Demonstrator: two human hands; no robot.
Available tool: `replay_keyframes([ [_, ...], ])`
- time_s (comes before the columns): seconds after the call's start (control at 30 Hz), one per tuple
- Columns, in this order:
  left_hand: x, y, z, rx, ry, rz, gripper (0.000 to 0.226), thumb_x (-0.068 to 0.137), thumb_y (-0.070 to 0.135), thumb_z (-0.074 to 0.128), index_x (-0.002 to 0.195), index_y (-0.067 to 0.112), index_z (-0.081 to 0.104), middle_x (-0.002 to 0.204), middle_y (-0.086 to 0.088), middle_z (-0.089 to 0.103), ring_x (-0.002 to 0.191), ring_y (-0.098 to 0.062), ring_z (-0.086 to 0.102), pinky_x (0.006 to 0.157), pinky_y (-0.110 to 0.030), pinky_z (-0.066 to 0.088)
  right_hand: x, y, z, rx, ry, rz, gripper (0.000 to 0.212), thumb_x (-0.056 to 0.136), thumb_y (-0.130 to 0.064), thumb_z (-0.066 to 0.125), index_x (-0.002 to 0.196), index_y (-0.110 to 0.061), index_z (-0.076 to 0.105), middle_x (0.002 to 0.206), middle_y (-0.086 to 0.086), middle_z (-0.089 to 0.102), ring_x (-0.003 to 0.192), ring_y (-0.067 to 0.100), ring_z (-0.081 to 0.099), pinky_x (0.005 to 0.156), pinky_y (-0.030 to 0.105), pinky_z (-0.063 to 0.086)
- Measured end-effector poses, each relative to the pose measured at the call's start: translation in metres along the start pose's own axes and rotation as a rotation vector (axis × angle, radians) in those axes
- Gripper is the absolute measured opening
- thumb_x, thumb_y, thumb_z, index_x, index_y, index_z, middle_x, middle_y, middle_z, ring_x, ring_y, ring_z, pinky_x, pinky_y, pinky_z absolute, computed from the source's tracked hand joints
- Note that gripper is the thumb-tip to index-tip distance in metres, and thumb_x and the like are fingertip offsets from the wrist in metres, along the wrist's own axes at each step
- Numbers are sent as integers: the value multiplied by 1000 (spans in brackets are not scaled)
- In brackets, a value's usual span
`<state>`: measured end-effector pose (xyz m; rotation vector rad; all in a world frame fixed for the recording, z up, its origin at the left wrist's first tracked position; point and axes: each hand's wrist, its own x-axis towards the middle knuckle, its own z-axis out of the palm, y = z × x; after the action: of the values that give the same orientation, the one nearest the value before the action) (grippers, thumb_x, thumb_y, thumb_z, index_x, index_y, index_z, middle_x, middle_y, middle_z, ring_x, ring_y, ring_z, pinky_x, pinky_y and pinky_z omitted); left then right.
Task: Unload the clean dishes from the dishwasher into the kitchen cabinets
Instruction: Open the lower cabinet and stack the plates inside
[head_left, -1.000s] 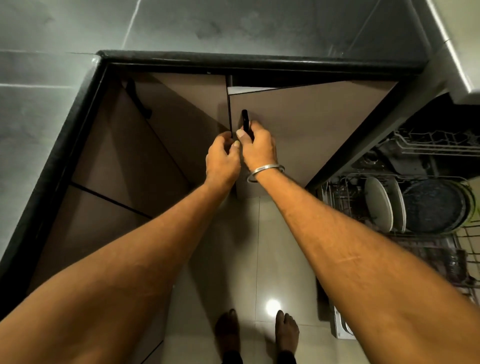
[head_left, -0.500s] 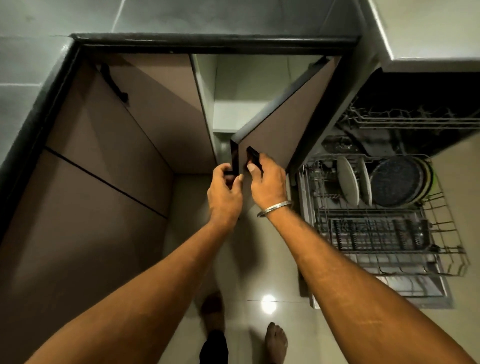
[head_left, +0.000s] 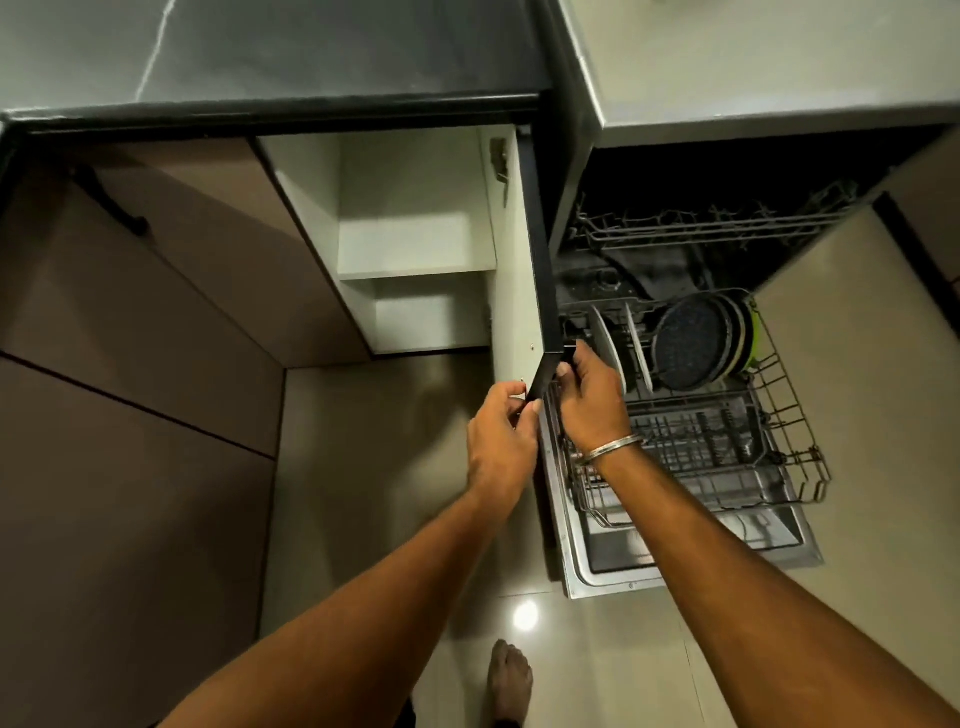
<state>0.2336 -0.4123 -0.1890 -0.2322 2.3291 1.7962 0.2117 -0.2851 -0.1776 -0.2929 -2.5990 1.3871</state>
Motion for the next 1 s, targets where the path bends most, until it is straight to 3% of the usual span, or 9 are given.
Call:
replay_keyframes([
  [0.13,1,2,36,13,-44,-3,24,94,26,69,116,30,60,99,5,74,93,-12,71,90,-43,59,7,18,-27,-22,42,23,16,101,-7,48,105,-13,62,89,0,70,84,14,66,75,39,56],
  [0.3,3,9,64,3,-40,-13,20,97,22,68,113,29,59,91,7,74,86,-15,72,82,-43,61,17,36,-46,-36,43,39,16,98,-5,46,103,-14,59,88,3,68,85,23,66,76,47,56],
  [0.47,2,15,70,-20,32,-13,18,97,18,69,112,20,59,79,3,69,67,-8,61,61,-23,53,19,43,-47,-66,27,38,13,99,-13,46,102,-19,57,84,0,67,80,22,66,69,49,57],
  [0.6,0,17,70,-46,18,-12,19,98,15,69,115,16,60,84,-3,71,70,-10,65,57,-13,51,16,41,-48,-1,31,54,13,102,-13,47,103,-20,58,85,-3,68,81,14,67,73,44,58],
  [0.7,-4,12,71,-56,7,-10,25,98,14,69,120,20,60,90,-3,72,79,-16,71,60,-12,52,2,46,-46,64,43,130,29,103,-19,49,128,-29,57,107,-6,70,100,8,66,86,34,58],
  [0.77,-9,8,71,-49,0,-19,31,98,14,68,126,23,58,95,1,72,82,-10,72,63,-12,52,-17,53,-39,76,46,191,41,103,-24,49,143,-34,49,124,-6,67,112,8,63,93,27,54],
  [0.9,-29,-11,80,22,-19,-49,36,100,15,63,131,27,50,96,9,71,88,1,68,71,-7,50,-66,73,-27,92,23,290,44,104,-25,49,147,-29,46,138,-1,61,123,10,58,103,33,51],
  [1.0,-39,-33,91,46,-82,-69,33,101,18,61,128,32,49,99,8,72,97,-7,68,87,-21,55,-102,97,-17,97,79,306,39,105,-30,47,143,-20,53,134,0,64,122,11,60,102,38,51],
])
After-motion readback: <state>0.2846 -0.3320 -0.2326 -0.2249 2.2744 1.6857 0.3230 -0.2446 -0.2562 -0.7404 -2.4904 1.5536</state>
